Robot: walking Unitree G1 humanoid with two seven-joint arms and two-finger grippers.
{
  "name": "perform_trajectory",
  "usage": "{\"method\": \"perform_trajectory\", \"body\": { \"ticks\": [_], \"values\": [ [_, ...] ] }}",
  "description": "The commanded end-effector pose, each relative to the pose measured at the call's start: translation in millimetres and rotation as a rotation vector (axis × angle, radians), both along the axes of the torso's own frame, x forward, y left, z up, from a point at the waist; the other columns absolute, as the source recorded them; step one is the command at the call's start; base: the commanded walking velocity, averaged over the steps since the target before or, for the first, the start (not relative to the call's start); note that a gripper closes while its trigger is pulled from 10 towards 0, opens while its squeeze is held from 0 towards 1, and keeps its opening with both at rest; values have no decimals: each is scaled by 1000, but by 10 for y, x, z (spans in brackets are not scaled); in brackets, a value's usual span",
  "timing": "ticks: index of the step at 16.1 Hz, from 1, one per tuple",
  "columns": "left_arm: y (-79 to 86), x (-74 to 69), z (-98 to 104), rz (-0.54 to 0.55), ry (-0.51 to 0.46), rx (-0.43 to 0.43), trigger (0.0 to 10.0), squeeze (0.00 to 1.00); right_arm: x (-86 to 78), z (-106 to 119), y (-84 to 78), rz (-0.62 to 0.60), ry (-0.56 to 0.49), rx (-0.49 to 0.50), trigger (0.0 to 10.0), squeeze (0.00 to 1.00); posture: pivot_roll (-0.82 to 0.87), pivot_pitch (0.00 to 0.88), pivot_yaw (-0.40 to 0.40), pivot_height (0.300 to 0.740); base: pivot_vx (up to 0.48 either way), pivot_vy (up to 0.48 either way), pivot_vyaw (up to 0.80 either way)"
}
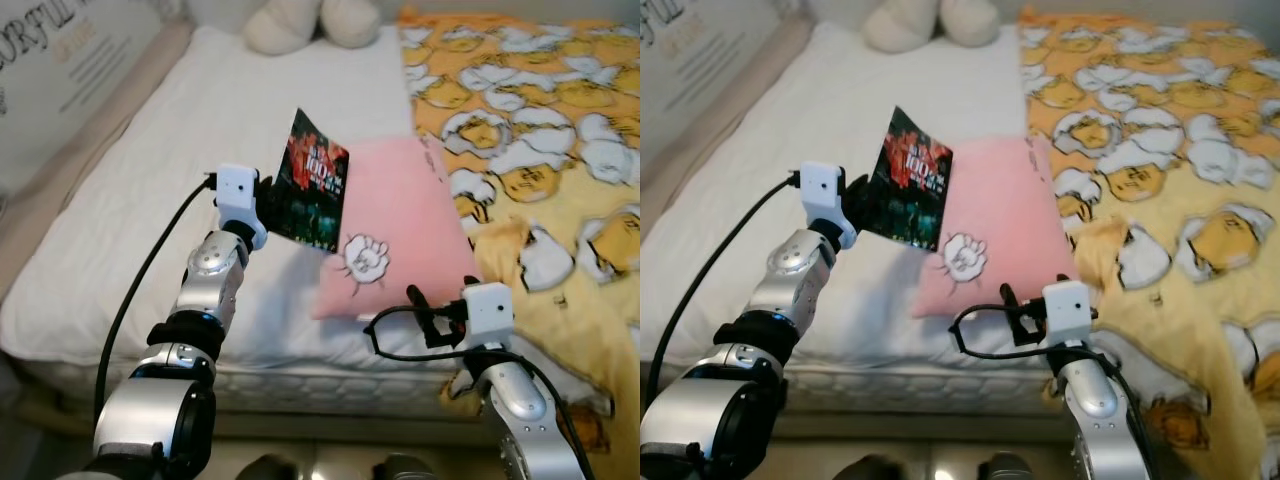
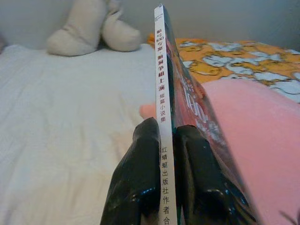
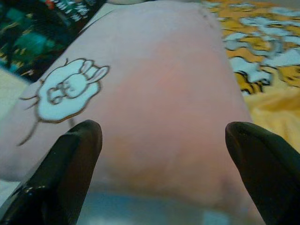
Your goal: Clean up the room
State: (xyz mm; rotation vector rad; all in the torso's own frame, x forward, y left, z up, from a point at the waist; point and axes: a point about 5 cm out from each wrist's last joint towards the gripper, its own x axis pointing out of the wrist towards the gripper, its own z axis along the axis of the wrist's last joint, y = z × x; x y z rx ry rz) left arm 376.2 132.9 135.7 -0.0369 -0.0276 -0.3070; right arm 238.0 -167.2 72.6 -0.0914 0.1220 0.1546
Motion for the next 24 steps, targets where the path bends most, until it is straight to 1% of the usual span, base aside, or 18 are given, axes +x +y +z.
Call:
{"method": "perform_trajectory", "body": {
  "ticks": [1, 4, 5, 6, 9, 10, 12, 13, 17, 19, 21, 22, 23, 24],
  "values": [
    [113, 42, 117, 40, -45, 11, 10000, 0, 25, 28, 34, 9, -18, 6, 10000, 0, -261, 0, 63, 740, 0, 480, 0],
    [129, 68, 127, 54, -31, 18, 10000, 0, 45, 34, 41, 13, -24, 6, 10000, 0, -256, 1, 58, 740, 0, 480, 0],
    [122, 73, 119, 55, -24, 28, 10000, 0, 48, 31, 48, 15, -25, 6, 10000, 0, -256, 1, 58, 740, 0, 480, 0],
    [98, 63, 75, 55, -10, 59, 10000, 0, 54, 32, 54, 17, -26, 7, 10000, 0, -254, 4, 58, 740, 0, 0, 0],
    [84, 33, 14, 83, 4, 29, 10000, 0, 54, 35, 46, 13, -28, 10, 10000, 0, -254, 9, 58, 740, 0, 0, 0],
    [50, 9, -8, 79, -4, 9, 10000, 0, 52, 34, 46, 12, -28, 10, 10000, 0, -253, 9, 56, 740, 322, 0, 0],
    [17, -2, -23, 75, -3, -3, 10000, 0, 51, 32, 49, 13, -28, 9, 10000, 0, -253, 9, 56, 740, 401, 0, 0],
    [-51, -8, -45, 65, 6, -8, 10000, 0, 58, 34, 52, 17, -29, 8, 10000, 0, -252, 11, 54, 740, 480, 0, 0],
    [-205, 12, -13, 34, 7, -15, 10000, 0, 54, 28, 56, 20, -28, 8, 10000, 0, -257, 15, 56, 740, 480, 0, 0],
    [-242, 18, -5, 27, 10, -14, 10000, 0, 54, 30, 59, 20, -29, 8, 10000, 0, -260, 16, 58, 740, 480, 0, 0],
    [-207, 36, -30, 66, 40, -22, 10000, 0, 52, 31, 63, 22, -29, 7, 10000, 0, -261, 17, 59, 740, 480, 0, 0],
    [-69, 63, -48, 139, 73, -41, 10000, 0, 38, 28, 64, 25, -27, 5, 10000, 0, -265, 22, 55, 740, 480, 0, 0],
    [97, 83, -88, 202, 137, -87, 10000, 0, 18, 24, 59, 29, -23, 4, 10000, 0, -268, 27, 51, 740, 480, 0, 0],
    [176, 83, -119, 231, 166, -73, 10000, 0, 9, 22, 55, 31, -19, 2, 10000, 0, -271, 31, 48, 740, 0, 0, 0]
  ]
}}
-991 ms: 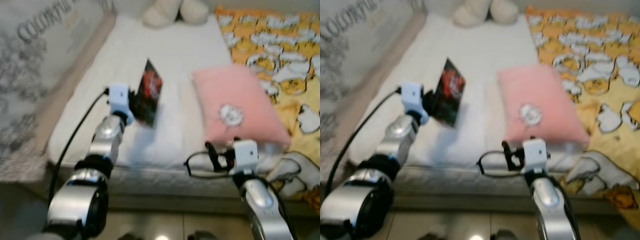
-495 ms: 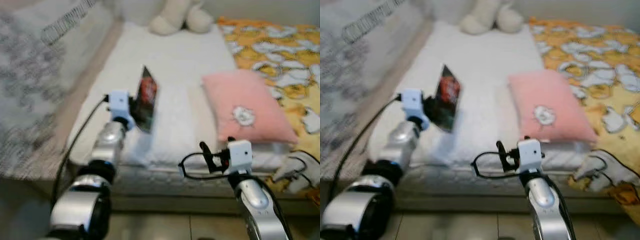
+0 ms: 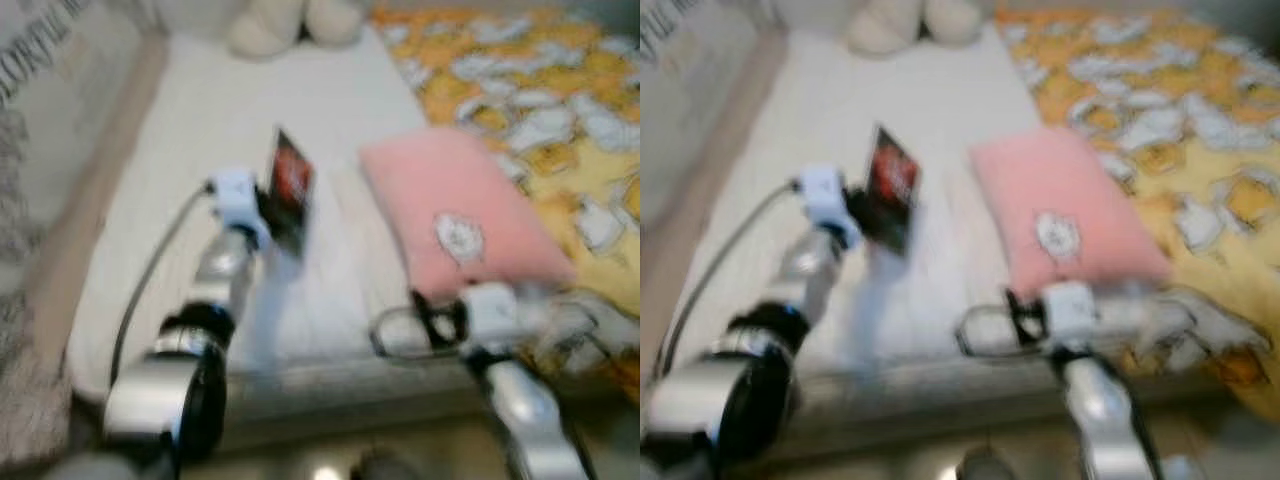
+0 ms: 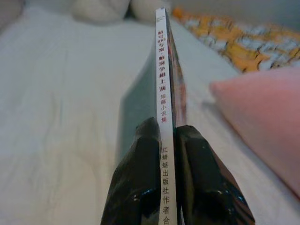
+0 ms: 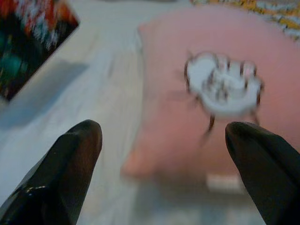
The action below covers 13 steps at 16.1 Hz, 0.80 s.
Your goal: Clean up the room
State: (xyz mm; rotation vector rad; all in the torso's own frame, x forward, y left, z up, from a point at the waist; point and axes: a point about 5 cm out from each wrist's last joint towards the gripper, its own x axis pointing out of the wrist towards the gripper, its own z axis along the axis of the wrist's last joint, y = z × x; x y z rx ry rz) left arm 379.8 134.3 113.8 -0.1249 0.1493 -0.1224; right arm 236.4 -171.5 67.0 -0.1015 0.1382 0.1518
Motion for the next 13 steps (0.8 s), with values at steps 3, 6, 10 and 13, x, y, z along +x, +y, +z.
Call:
{"method": "perform_trajectory", "body": {
  "ticks": [3, 6, 10, 13],
  "values": [
    [416, -41, -158, 85, 177, -94, 10000, 0, -64, 120, 61, 50, -33, 19, 10000, 0, -288, 62, 24, 740, 0, 0, 0],
    [318, -131, -344, 67, 280, -318, 10000, 0, -229, 307, 199, 201, -37, 99, 10000, 0, -329, 111, -14, 740, 0, 0, 0],
    [69, -276, -597, 91, 386, -439, 10000, 0, -430, 239, 76, 237, 63, 47, 10000, 0, -368, 152, -64, 740, 0, 0, 0],
    [114, -361, -719, 104, 427, -325, 10000, 0, -452, 280, 56, 242, 85, 37, 10000, 0, -377, 161, -70, 740, 0, 0, 0]
  ]
}}
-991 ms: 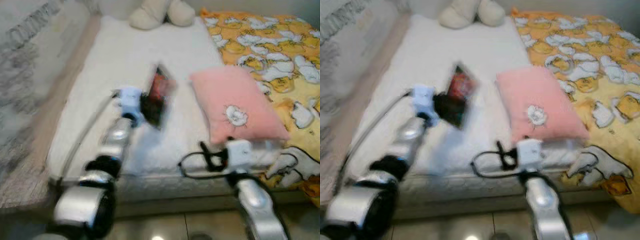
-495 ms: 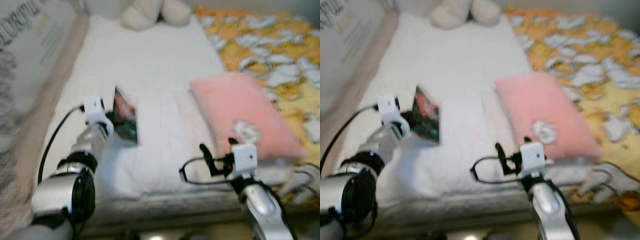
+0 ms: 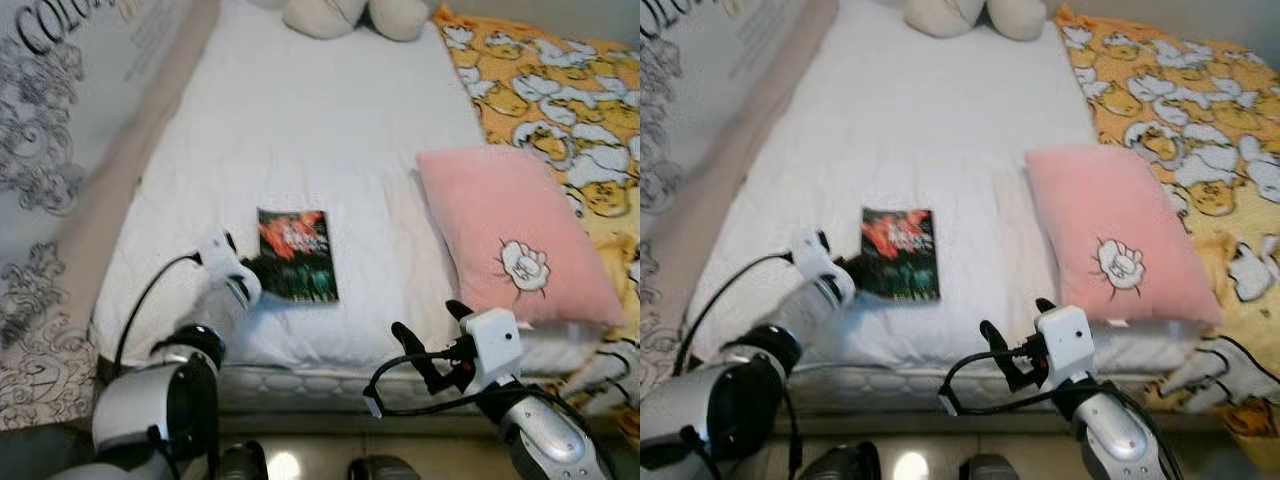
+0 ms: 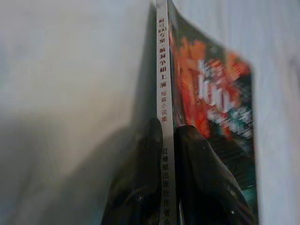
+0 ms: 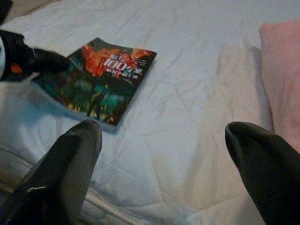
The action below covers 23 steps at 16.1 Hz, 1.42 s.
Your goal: Clean up the room
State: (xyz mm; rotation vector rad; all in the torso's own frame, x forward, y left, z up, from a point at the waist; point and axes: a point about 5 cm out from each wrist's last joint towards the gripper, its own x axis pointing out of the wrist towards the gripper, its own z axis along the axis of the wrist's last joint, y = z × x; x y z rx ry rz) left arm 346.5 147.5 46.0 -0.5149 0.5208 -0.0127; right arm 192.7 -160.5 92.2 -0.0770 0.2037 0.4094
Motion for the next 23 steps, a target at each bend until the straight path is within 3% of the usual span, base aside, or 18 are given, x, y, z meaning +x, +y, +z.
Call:
{"method": "perform_trajectory", "body": {
  "ticks": [1, 4, 7, 11, 14, 18, 19, 20, 23],
  "values": [
    [53, -14, -20, -28, 8, 106, 10000, 0, -28, 38, -49, -5, 5, 1, 10000, 0, -375, 164, -69, 740, 0, 0, 0],
    [233, 82, 136, 7, -67, 222, 10000, 0, -100, 15, -41, 29, 33, 20, 10000, 0, -368, 169, -70, 740, 0, 0, 0],
    [419, 109, 211, 101, -89, 253, 10000, 0, -181, -30, -56, 53, 74, 8, 10000, 0, -363, 180, -69, 740, 0, 0, 0],
    [573, 80, 207, 142, -77, 317, 10000, 0, -208, -71, -64, 56, 98, 5, 10000, 0, -361, 184, -68, 740, 0, 0, 0],
    [825, 18, 202, 158, -61, 427, 10000, 0, -212, -85, -69, 56, 105, 3, 10000, 0, -361, 179, -64, 740, 0, 0, 0],
    [895, -25, 169, 122, -50, 461, 10000, 0, -201, -89, -52, 62, 106, 5, 10000, 0, -345, 167, -66, 740, 0, 0, 0],
    [838, -6, 175, 91, -58, 463, 10000, 247, -181, -93, -45, 67, 105, 5, 10000, 0, -336, 157, -68, 740, 0, 0, 0],
    [820, 3, 181, 79, -64, 469, 10000, 1000, -168, -92, -39, 70, 104, 5, 10000, 0, -335, 155, -69, 740, 0, 0, 0],
    [798, 23, 205, 55, -77, 484, 10000, 1000, -146, -89, -26, 74, 101, 5, 10000, 0, -335, 147, -67, 740, 0, 0, 0]
  ]
}}
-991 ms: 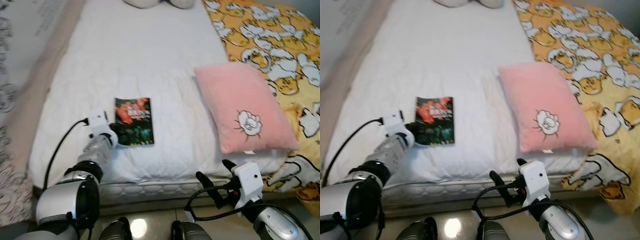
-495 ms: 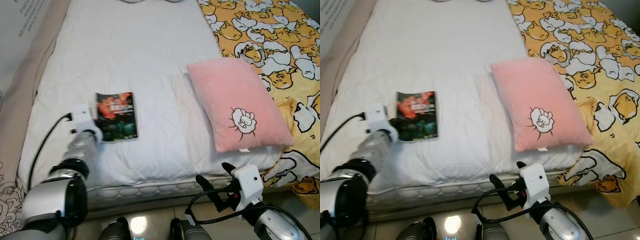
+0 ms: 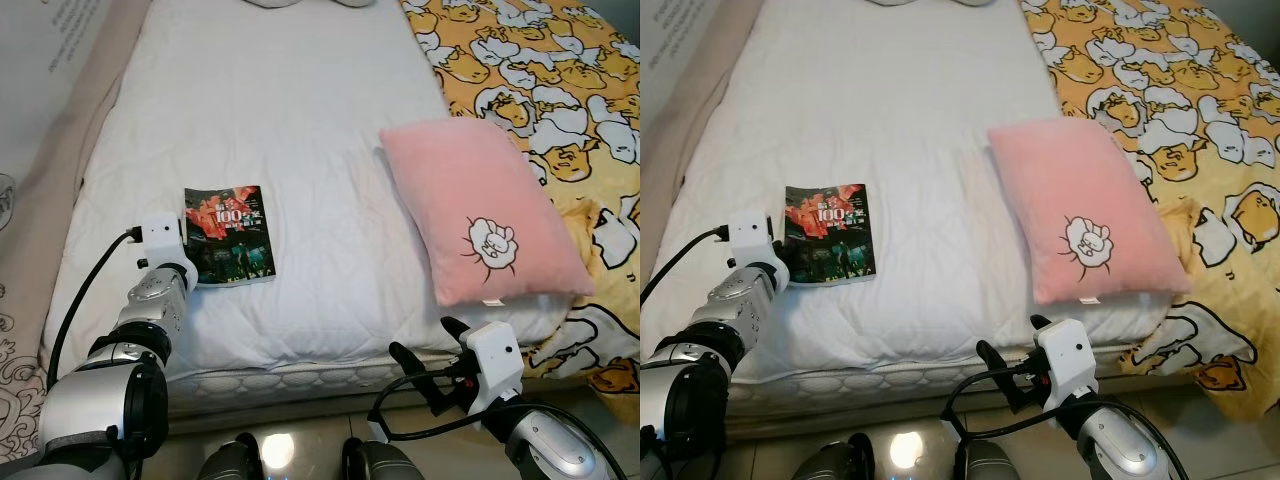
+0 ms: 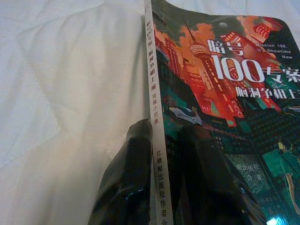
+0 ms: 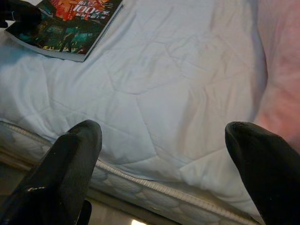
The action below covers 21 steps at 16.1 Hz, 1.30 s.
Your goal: Clean up the room
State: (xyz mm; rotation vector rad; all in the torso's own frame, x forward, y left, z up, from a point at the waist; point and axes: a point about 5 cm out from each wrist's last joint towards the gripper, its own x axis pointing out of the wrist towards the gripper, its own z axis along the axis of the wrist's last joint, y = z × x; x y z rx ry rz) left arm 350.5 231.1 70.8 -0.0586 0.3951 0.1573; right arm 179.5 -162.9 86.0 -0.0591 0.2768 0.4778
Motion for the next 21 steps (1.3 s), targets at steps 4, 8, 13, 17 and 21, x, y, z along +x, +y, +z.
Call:
{"method": "perform_trajectory", "body": {
  "ticks": [4, 8, 13, 17, 21],
  "values": [
    [-59, -36, -68, -56, 16, 38, 10000, 1000, -11, -58, 4, 5, 29, -3, 10000, 0, -317, 132, -44, 740, 0, 0, 0],
    [6, 33, 95, -142, -44, 192, 10000, 1000, 58, -60, 32, -2, 8, 5, 10000, 0, -301, 123, -39, 740, 0, 0, 0],
    [-515, -12, 481, -320, -444, 149, 10000, 1000, 463, 49, -170, -305, -155, 5, 10000, 0, -212, 36, 24, 740, 0, 0, 0],
    [-696, -402, 299, -210, -496, 24, 10000, 1000, 673, -9, -147, -380, -168, 40, 10000, 0, -172, 0, 44, 740, 0, 0, 0],
    [-822, -441, 302, -197, -486, -74, 10000, 1000, 790, -41, -65, -376, -186, 33, 10000, 0, -155, 0, 37, 740, 217, -393, 0]
  ]
}}
